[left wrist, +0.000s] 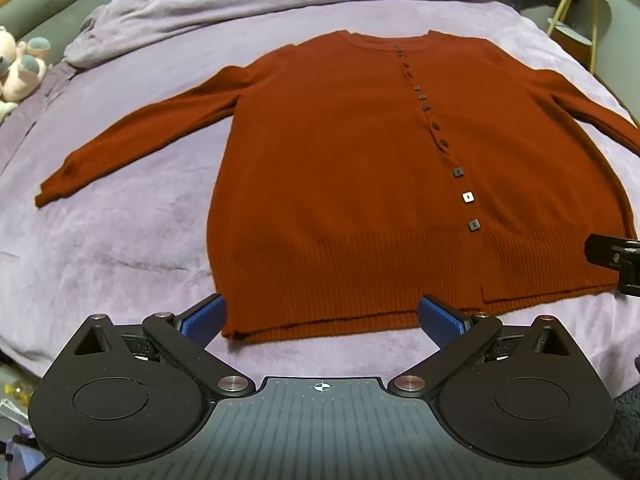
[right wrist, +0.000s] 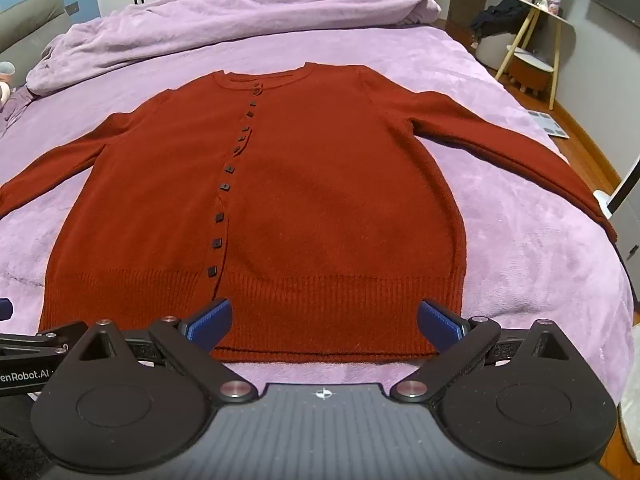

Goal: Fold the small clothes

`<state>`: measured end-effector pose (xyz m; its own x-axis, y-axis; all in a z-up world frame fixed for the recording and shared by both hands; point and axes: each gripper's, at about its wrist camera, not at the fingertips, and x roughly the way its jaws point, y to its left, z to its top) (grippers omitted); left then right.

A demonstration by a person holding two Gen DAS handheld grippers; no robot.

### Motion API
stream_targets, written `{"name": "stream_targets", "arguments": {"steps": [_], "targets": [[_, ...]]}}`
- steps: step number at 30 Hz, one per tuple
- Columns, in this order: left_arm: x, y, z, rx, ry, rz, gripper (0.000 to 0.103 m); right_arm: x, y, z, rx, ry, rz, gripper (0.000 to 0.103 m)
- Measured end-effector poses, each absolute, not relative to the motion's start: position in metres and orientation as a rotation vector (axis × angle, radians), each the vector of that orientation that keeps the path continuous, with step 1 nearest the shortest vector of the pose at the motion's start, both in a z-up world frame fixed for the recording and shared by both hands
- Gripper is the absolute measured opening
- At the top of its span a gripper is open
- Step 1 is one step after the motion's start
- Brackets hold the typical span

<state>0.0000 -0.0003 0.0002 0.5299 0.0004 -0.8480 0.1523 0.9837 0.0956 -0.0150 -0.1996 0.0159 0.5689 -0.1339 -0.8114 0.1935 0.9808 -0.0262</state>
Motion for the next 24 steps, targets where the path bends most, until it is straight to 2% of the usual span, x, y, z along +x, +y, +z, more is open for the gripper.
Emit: {"name": "stream_targets", "arguments": {"steps": [24], "targets": [[0.0006,0.0012,-0.0059,0.165,1.026,-0.087,0.103,-0.0154,-0.2001,0.015,0.071,0.945,-0.191,0.099]]}}
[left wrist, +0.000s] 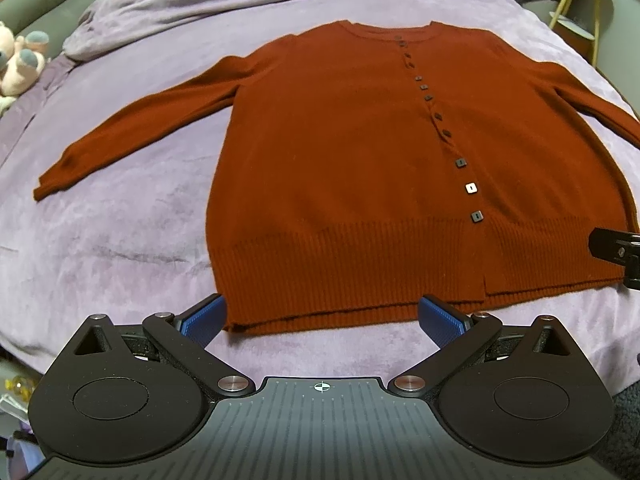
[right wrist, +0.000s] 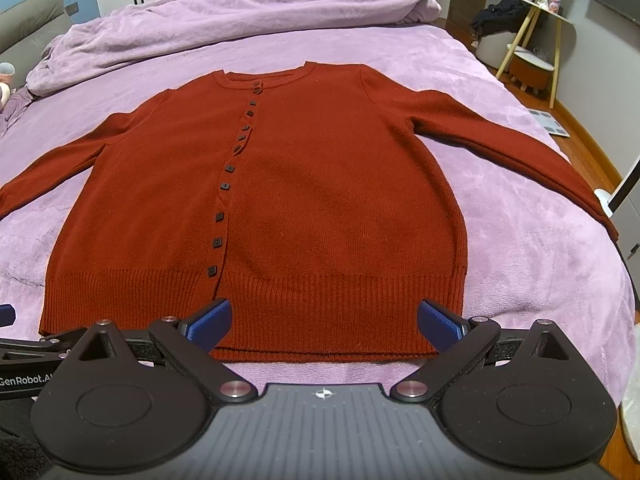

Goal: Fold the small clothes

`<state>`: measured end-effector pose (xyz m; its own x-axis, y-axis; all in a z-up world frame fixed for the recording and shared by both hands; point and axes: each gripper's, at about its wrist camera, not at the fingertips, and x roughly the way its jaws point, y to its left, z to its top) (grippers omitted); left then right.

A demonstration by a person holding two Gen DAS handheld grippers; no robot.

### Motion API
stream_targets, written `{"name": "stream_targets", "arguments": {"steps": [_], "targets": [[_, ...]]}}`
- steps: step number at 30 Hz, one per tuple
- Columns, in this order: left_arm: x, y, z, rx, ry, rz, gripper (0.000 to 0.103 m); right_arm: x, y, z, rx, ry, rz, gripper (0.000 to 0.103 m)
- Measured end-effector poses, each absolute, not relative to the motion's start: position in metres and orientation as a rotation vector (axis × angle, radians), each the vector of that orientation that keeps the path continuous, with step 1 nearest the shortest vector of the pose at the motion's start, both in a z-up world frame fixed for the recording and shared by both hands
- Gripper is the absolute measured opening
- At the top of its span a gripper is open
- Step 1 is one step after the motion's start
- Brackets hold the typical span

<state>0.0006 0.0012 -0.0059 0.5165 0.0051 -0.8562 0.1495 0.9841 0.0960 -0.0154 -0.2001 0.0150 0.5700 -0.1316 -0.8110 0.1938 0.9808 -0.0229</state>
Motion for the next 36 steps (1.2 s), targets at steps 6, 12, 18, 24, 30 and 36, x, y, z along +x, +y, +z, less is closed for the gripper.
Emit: {"name": "stream_targets", "arguments": {"steps": [6,12,18,24,30,36], "targets": [[0.0007,0.0009,-0.0061,0.163,1.033,-0.086,0.103,-0.0153,-0.2005,0.0139,0.074,0.943,-0.183,0.099],[0.0016,0.0018,-0.007,0.149,1.039,-0.096,0.103,-0.0158,-0.2016,0.0139,0.077,0.942,-0.175,0.099],[0.0011,0.0009,-0.0093,0.159,1.025,-0.09,0.103,-0.0161,-0.2036,0.0141,0.093,0.943,-0.168,0.099],[0.0019,0.0026,-0.0106,0.111,1.047,-0.115,0.103,-0.0166,-0.2038,0.015,0.107,0.938,-0.159,0.099],[0.0026,0.0034,-0.0096,0.073,1.056,-0.137,0.103,-0.0159,-0.2033,0.0137,0.108,0.942,-0.159,0.099],[0.0025,0.0035,-0.0125,0.116,1.069,-0.113,0.103,-0.0159,-0.204,0.0121,0.112,0.938,-0.157,0.099]]}}
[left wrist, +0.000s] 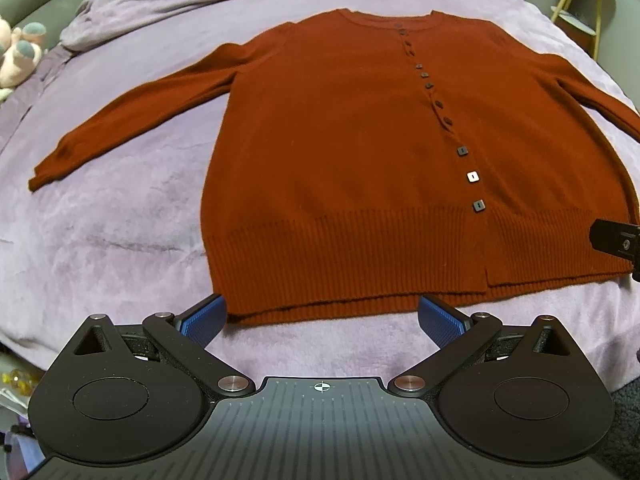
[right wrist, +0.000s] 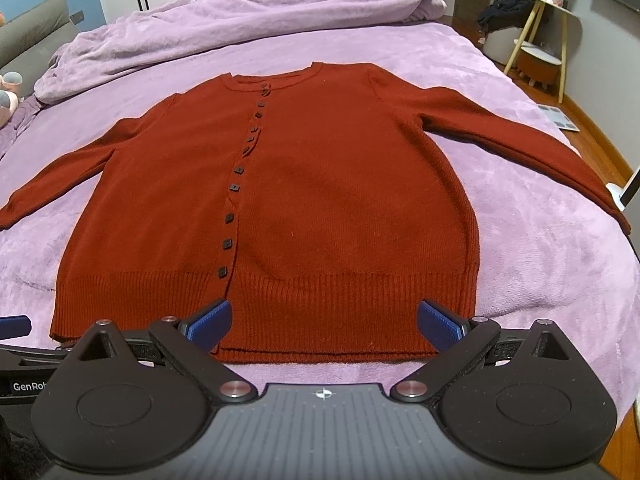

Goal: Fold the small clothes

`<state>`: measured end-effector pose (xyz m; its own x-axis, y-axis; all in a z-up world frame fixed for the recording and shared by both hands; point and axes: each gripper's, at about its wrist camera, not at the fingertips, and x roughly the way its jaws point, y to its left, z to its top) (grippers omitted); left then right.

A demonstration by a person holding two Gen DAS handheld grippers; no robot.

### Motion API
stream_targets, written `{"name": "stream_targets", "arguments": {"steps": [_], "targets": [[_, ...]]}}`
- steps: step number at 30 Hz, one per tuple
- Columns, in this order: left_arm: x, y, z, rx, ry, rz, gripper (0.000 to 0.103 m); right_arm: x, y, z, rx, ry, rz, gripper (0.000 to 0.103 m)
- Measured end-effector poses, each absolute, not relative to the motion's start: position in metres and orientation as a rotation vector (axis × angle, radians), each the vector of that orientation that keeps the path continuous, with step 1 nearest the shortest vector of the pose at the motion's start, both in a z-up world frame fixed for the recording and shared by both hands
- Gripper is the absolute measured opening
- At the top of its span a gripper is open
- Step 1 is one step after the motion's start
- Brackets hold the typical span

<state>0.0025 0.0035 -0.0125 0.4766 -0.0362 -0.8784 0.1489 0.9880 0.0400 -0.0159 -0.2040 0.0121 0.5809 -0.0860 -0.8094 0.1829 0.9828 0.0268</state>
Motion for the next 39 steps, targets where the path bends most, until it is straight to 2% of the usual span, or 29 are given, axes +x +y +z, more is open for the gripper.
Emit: {"name": "stream_targets", "arguments": {"steps": [21,27,28,33,35,36,37,39], "targets": [[0.007,-0.001,-0.018,0.138,1.115,-0.103,0.103,-0.016,-0.209,0.005,0.145,0.934,-0.123,0.099],[0.01,0.001,-0.02,0.082,1.081,-0.138,0.103,-0.02,-0.225,-0.001,0.279,0.881,-0.015,0.099],[0.011,0.002,-0.019,0.07,1.073,-0.146,0.103,-0.021,-0.234,-0.004,0.324,0.861,-0.001,0.097],[0.018,0.001,-0.015,0.041,1.006,-0.161,0.103,-0.016,-0.3,-0.014,0.532,0.754,-0.072,0.072],[0.024,0.0,-0.015,0.039,0.979,-0.157,0.103,-0.015,-0.341,-0.017,0.637,0.687,-0.146,0.052],[0.028,-0.001,-0.015,0.034,0.964,-0.155,0.103,-0.015,-0.364,-0.019,0.699,0.651,-0.186,0.047],[0.032,-0.001,-0.015,0.028,0.951,-0.155,0.103,-0.016,-0.39,-0.022,0.773,0.609,-0.217,0.042],[0.042,-0.001,-0.016,0.003,0.935,-0.165,0.103,-0.021,-0.437,-0.028,0.898,0.516,-0.304,0.042]]}}
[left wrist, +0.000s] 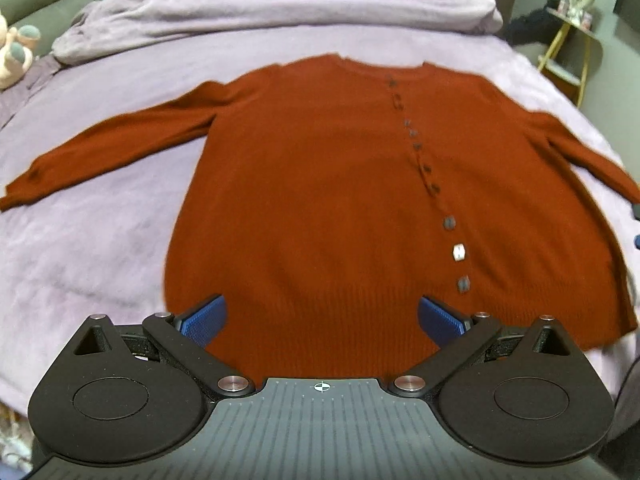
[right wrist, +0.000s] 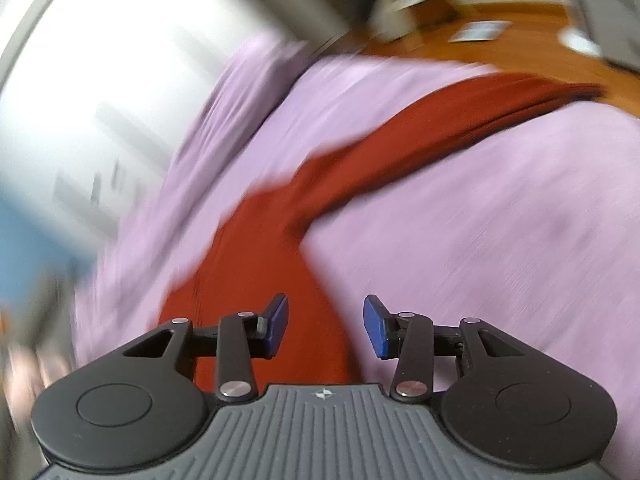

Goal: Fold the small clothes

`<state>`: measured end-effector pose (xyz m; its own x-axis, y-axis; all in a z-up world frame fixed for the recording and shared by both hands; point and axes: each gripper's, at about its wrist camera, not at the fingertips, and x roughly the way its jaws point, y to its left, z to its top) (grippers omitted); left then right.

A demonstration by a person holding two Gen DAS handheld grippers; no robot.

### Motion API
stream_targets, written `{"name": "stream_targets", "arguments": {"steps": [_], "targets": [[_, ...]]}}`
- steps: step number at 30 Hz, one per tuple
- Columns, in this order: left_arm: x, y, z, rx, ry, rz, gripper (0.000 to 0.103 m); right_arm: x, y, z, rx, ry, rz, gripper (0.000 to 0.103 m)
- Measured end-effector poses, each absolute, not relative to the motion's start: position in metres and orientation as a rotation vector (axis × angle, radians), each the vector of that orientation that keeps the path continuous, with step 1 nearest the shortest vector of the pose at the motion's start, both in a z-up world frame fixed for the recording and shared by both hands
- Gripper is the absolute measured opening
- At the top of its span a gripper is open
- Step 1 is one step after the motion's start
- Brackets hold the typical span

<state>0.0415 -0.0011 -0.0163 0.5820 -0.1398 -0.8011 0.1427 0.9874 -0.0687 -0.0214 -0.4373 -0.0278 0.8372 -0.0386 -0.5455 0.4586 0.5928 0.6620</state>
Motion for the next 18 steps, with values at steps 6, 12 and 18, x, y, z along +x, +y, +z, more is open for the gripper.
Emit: {"name": "stream_targets", "arguments": {"steps": [6,12,18], "targets": [[0.077,-0.01,-0.029,-0.081,0.985,-0.152,0.103,-0.035,-0.544,-0.051,1.067,0.365,-0.602,0.047],[0.099,-0.021,-0.055,-0.1,1.051,-0.117,0.103,-0.044,-0.593,-0.093,1.331,0.205,-0.728,0.053],[0.107,-0.025,-0.066,-0.068,1.083,-0.088,0.103,-0.028,-0.614,-0.12,1.418,0.141,-0.788,0.021]]}}
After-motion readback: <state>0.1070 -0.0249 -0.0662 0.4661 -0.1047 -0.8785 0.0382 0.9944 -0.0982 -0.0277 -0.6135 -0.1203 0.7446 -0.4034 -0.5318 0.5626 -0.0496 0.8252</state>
